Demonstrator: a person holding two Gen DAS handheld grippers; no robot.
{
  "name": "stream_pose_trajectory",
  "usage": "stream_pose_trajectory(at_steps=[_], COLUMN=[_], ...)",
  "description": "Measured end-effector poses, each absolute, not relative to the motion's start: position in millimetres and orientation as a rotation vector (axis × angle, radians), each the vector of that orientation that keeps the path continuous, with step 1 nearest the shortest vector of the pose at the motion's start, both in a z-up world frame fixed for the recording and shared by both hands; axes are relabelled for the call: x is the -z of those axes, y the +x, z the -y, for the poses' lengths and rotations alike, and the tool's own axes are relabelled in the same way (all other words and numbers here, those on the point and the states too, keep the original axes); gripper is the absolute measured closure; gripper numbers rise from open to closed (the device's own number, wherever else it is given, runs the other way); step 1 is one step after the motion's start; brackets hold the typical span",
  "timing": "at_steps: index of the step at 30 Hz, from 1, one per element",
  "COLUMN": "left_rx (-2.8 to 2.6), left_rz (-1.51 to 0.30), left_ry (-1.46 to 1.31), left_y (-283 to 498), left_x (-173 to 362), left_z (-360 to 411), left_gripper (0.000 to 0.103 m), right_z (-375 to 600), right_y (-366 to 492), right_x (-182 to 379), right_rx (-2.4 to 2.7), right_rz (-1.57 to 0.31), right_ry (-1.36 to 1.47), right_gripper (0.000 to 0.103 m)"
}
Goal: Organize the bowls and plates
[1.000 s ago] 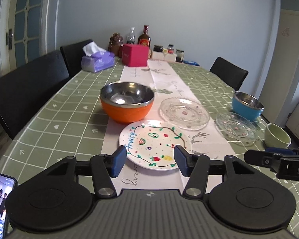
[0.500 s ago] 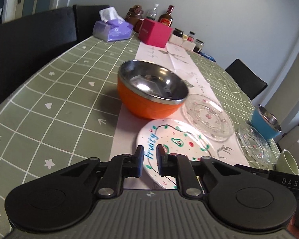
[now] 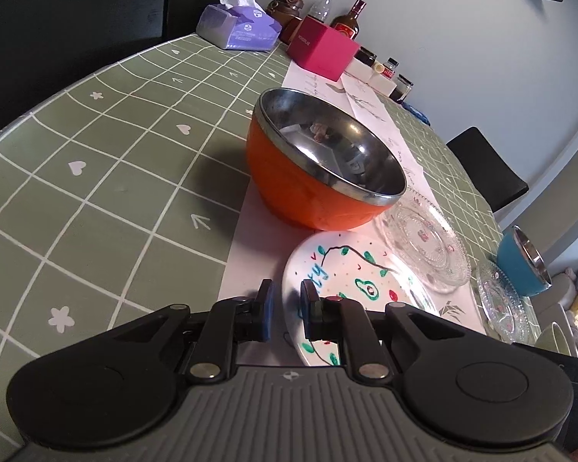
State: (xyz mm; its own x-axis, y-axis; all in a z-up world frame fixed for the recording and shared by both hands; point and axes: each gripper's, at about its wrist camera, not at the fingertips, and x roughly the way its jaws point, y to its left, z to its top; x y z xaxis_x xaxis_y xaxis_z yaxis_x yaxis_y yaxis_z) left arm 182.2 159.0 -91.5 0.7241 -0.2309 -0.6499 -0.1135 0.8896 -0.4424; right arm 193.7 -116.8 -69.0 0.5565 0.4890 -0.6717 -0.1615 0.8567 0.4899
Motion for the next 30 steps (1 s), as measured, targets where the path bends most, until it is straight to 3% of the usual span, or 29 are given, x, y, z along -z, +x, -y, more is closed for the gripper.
stream_pose_trajectory(at_steps=[3,8,30], left_rx=[0.071,0.056,0.120], left_rz=[-0.760,-0.745,-0.722], left_ry=[-0.473,-0.443,-0.455], left_y=[185,183,101], left_x=[92,91,68], left_z=[-155,-151,-105], left_gripper=[0.087,0.090,0.090], right_z=[115,113,172], right_y=[197,196,106], right_x=[70,72,51], right_rx=[-0.403,-0.390,-0.366], right_rz=[-0.901,-0.885,-0.852], right_ry=[0.404,0.389,0.461], right_gripper=[0.079,0.093,0.094])
